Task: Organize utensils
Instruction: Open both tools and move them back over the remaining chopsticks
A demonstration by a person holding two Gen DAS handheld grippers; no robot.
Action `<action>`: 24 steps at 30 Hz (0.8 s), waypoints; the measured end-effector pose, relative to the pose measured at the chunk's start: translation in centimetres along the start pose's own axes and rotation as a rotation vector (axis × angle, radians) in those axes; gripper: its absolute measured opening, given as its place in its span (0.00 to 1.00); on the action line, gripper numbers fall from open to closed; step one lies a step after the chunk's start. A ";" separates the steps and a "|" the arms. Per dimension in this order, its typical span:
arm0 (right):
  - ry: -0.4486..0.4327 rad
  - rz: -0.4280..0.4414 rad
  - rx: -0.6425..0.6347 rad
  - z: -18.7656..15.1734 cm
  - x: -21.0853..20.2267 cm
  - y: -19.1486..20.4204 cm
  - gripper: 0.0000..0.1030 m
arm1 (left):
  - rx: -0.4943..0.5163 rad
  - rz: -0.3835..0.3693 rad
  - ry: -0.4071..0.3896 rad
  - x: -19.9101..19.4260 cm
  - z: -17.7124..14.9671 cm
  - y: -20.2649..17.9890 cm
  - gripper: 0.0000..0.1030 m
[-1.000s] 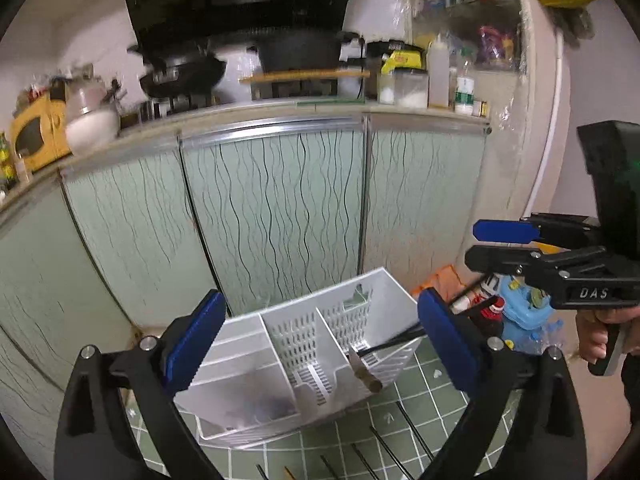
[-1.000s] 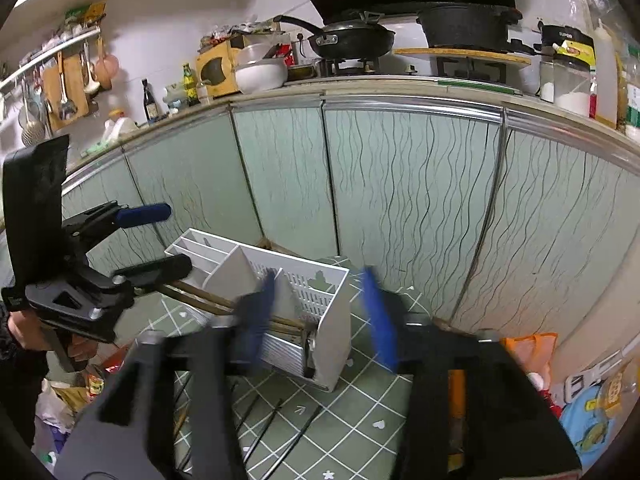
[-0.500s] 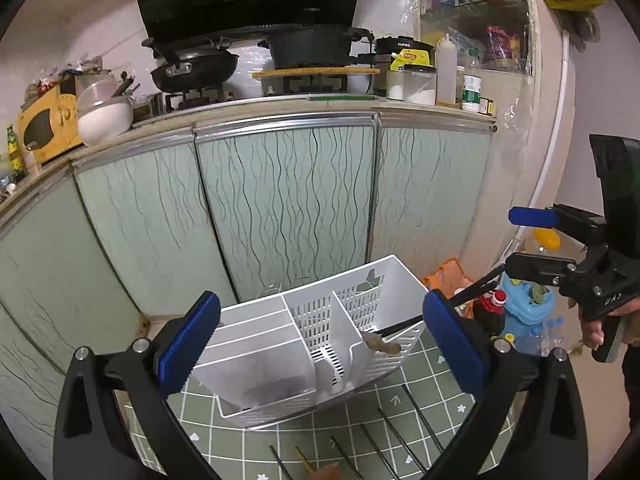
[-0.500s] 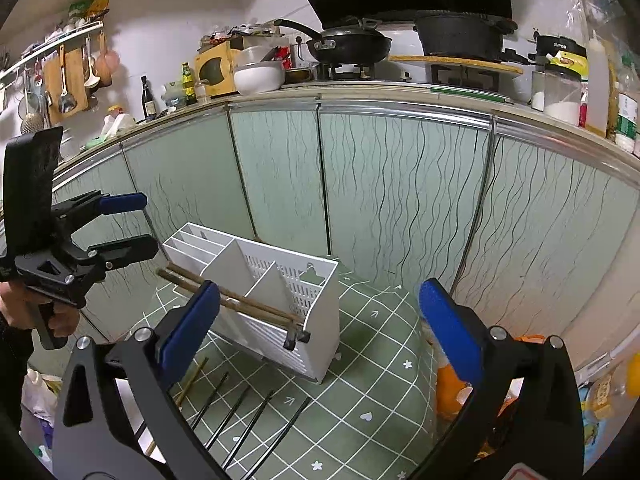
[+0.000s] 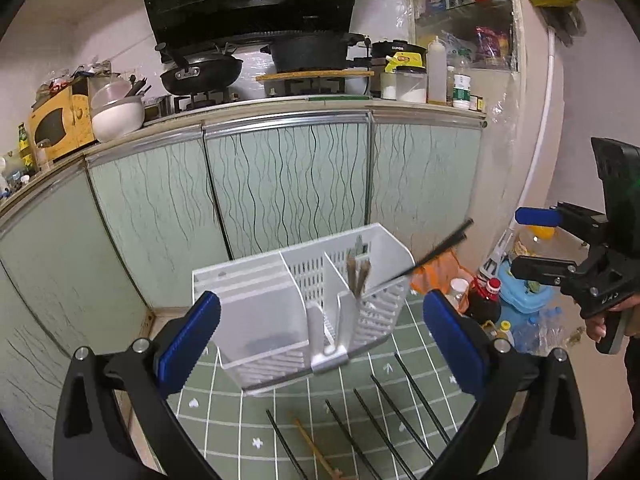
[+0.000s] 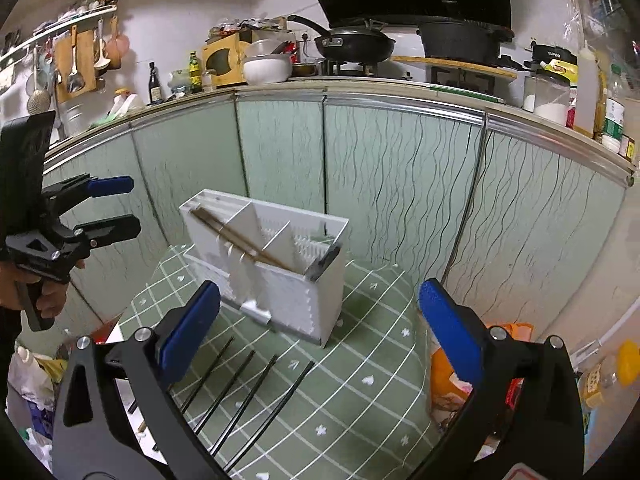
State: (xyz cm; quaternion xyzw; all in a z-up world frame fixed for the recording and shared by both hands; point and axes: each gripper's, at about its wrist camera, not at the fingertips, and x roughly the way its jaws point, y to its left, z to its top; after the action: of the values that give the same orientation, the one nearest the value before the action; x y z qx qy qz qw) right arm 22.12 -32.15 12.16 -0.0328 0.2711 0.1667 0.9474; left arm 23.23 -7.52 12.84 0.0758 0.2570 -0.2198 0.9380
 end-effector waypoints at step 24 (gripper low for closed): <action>0.013 -0.018 -0.008 -9.3 -2.7 3.6 0.93 | -0.036 0.043 0.030 -4.6 -9.6 -0.3 0.96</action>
State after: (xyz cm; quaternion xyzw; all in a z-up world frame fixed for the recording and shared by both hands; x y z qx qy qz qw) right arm 14.04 -30.99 5.75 -0.0402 0.2762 0.1588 0.9470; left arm 15.22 -3.58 7.02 0.0676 0.2734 -0.1936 0.9398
